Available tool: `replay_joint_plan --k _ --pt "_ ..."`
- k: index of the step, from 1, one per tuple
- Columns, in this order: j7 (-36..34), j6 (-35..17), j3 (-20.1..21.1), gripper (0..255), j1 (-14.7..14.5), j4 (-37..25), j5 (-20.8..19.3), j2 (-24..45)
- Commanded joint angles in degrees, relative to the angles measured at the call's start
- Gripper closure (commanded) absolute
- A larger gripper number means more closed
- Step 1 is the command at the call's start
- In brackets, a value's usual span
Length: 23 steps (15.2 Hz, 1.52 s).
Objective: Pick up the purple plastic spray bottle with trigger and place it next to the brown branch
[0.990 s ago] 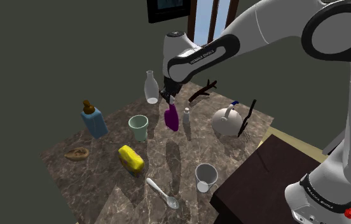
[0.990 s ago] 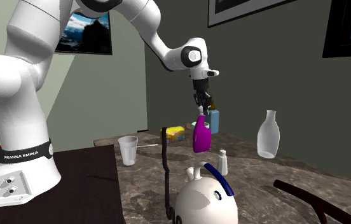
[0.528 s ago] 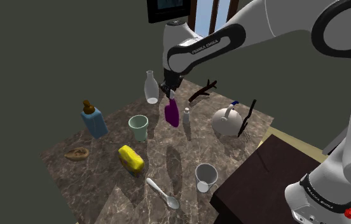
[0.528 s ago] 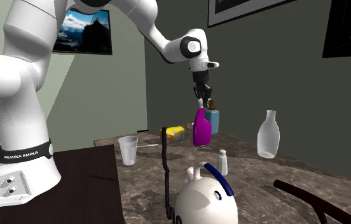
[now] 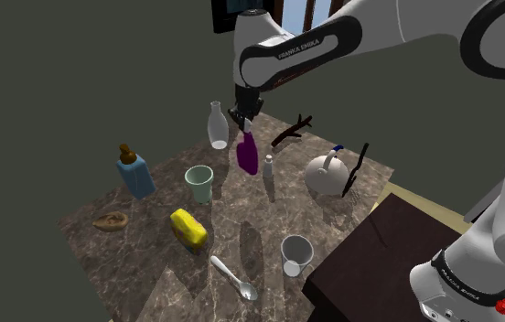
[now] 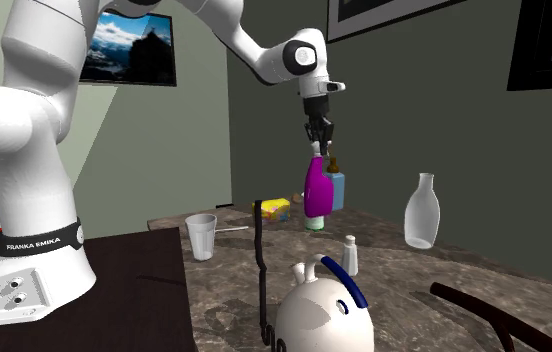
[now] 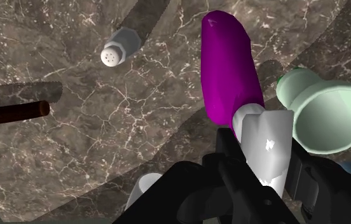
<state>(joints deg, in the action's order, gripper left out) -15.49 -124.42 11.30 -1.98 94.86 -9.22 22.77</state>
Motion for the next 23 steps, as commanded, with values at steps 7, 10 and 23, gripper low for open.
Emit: replay_joint_plan --k 7,10,23 --pt "0.75 5.39 0.29 255 0.06 -3.8 0.71 -1.65" --pt "0.99 7.48 0.38 255 0.05 -5.43 0.93 -2.12" --pt "1.84 17.13 0.63 255 -0.25 -14.43 1.45 -2.83"
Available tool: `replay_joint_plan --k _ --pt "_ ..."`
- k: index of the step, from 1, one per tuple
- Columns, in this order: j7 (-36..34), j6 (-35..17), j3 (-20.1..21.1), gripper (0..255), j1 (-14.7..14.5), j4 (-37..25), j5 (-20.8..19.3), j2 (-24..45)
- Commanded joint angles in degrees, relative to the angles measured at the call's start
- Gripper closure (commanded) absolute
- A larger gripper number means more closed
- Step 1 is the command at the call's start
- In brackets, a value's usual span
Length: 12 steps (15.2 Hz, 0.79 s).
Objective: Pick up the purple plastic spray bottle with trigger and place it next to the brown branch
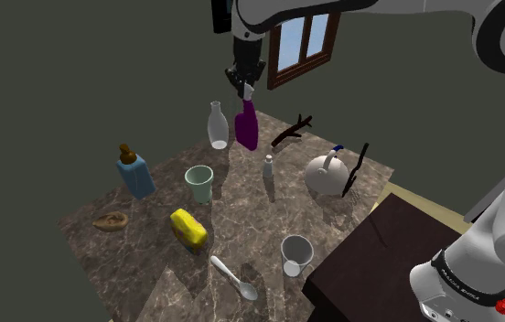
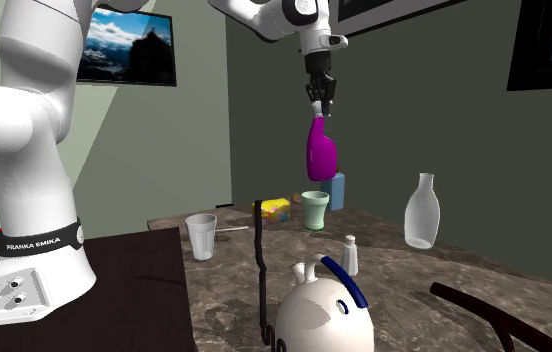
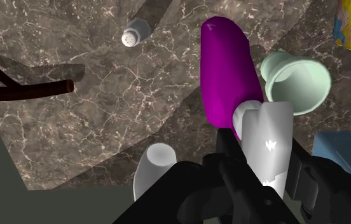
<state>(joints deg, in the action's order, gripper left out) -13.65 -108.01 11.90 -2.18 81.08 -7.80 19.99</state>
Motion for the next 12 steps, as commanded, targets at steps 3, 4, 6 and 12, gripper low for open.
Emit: replay_joint_plan --k 3,4,6,12 --pt "0.17 3.12 0.06 255 -0.2 -3.25 0.04 0.14" --pt "0.23 3.94 0.07 255 -0.25 -4.17 0.04 0.24" --pt "0.33 5.61 0.09 255 -0.37 -6.11 0.02 0.5" --pt "0.6 10.64 0.13 255 -0.84 -12.36 -0.17 1.73"
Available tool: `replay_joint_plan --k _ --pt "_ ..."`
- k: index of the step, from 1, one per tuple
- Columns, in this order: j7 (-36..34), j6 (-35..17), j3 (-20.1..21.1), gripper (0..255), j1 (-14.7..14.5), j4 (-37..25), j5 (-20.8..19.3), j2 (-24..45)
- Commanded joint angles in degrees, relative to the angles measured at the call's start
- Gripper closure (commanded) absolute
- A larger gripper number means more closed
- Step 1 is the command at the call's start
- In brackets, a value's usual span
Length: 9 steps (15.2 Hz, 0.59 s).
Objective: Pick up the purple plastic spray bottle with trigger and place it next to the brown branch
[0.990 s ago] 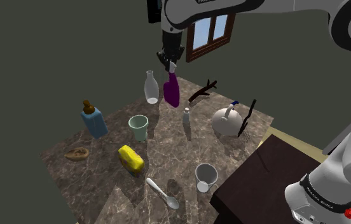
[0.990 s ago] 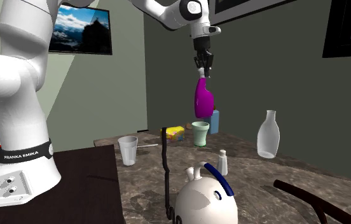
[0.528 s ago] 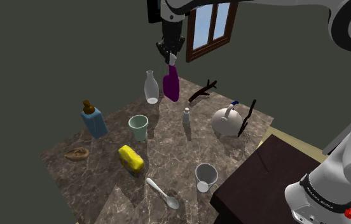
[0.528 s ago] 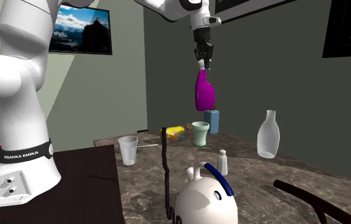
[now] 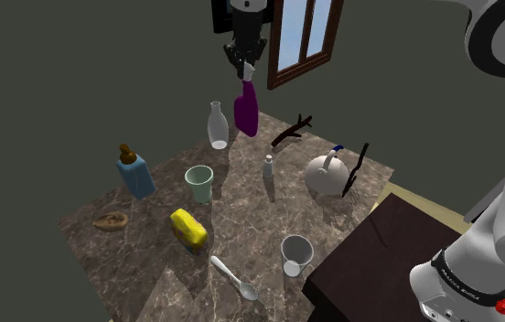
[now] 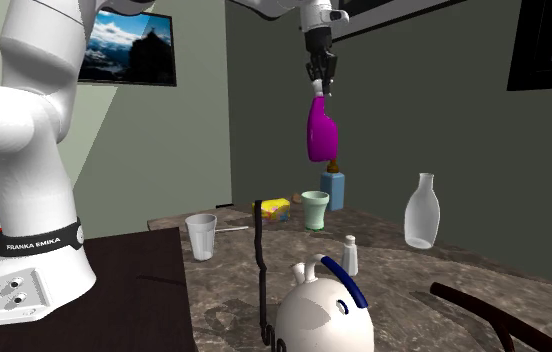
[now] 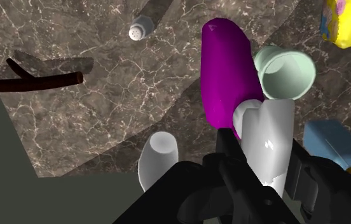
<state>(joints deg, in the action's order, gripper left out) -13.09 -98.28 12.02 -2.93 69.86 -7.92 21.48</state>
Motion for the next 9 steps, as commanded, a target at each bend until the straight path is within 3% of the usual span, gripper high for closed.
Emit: replay_joint_plan --k 1,9 --pt "0.96 -0.11 -0.28 255 0.67 -0.39 0.14 0.44" --pt "8.12 -6.74 -2.39 255 6.24 1.66 1.18 4.57"
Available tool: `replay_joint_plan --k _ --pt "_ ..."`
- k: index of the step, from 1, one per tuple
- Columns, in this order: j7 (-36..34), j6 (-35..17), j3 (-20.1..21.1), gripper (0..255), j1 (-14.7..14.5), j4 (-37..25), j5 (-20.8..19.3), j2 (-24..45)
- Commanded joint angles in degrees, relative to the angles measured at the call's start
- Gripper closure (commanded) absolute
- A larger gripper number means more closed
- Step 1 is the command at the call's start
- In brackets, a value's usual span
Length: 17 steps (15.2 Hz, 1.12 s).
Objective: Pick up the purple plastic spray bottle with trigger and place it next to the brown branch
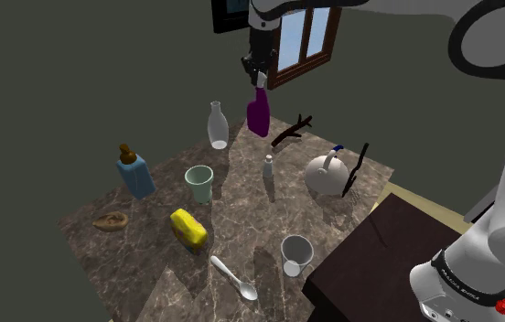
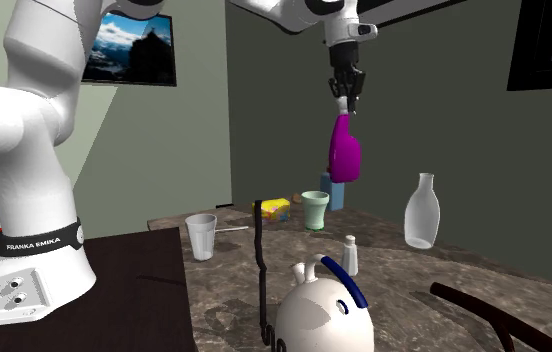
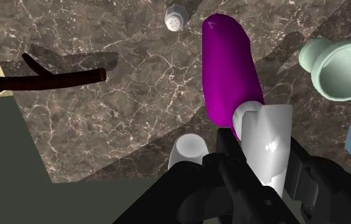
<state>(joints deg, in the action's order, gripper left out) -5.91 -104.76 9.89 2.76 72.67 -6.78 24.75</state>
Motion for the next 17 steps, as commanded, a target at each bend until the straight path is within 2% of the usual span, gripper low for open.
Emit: replay_joint_plan --k 1,9,15,17 --pt "1.8 -0.9 -0.51 255 1.18 -1.36 0.14 2.11" --pt "8.53 -4.22 -2.17 255 5.99 -7.05 0.76 10.85" --pt "13.5 -3.61 -3.14 255 9.19 -18.16 1.11 21.21" --pt "13.42 -5.19 -3.14 255 9.28 -16.51 1.08 21.15"
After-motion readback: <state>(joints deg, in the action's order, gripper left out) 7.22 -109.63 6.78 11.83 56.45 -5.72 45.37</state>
